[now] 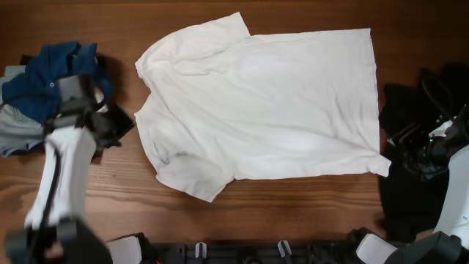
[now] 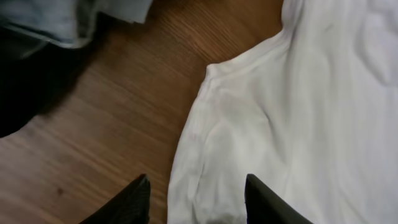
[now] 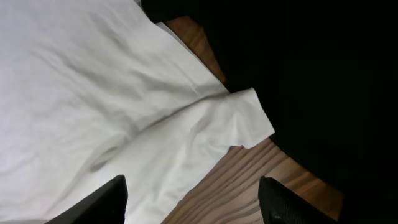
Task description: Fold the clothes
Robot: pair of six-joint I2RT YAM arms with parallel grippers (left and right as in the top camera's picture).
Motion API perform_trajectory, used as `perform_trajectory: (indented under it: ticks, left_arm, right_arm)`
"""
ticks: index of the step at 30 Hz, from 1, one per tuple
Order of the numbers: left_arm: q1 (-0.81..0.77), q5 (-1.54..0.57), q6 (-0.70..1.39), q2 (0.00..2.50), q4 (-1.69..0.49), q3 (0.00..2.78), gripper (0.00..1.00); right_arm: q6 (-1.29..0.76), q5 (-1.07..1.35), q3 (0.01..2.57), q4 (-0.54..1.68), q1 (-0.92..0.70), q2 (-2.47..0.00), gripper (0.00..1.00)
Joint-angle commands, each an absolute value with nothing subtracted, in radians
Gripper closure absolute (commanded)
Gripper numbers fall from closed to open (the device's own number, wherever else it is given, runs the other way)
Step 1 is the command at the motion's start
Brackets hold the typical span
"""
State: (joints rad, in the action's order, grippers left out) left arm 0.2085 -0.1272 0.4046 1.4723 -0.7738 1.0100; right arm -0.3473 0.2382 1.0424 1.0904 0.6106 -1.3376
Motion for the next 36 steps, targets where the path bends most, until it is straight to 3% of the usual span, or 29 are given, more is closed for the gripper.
perform_trajectory:
  ticks: [1, 10, 17, 22, 28, 30, 36]
  left_arm:
    - [0.157, -0.169, 0.374, 1.634, -0.711, 0.991, 0.48]
    - [0.131, -0.112, 0.374, 1.788, -0.616, 0.991, 0.51]
    - [0.131, -0.058, 0.375, 1.808, -0.704, 0.985, 0.96]
    - [0.156, 0.105, 0.440, 1.804, -0.875, 0.986, 0.96]
    - [0.223, 0.132, 0.454, 1.736, -0.932, 0.987, 0.96]
    - [0.238, 0.123, 0.449, 1.687, -0.917, 1.003, 0.69]
    - [0.237, -0.135, 0.334, 1.582, -0.825, 1.068, 0.44]
  right_arm:
    - [-0.347, 0.241, 1.058, 1.089, 0.615, -1.330, 0.32]
    - [-0.344, 0.241, 1.058, 1.085, 0.615, -1.330, 0.32]
    - [-0.344, 0.241, 1.058, 1.085, 0.615, -1.330, 0.32]
    - [-0.344, 0.241, 1.058, 1.085, 0.615, -1.330, 0.32]
    - [-0.344, 0.245, 1.058, 1.084, 0.615, -1.330, 0.32]
    - [-0.343, 0.247, 1.058, 1.084, 0.615, -1.330, 0.31]
    - [-0.340, 0.263, 1.058, 1.070, 0.615, -1.330, 0.31]
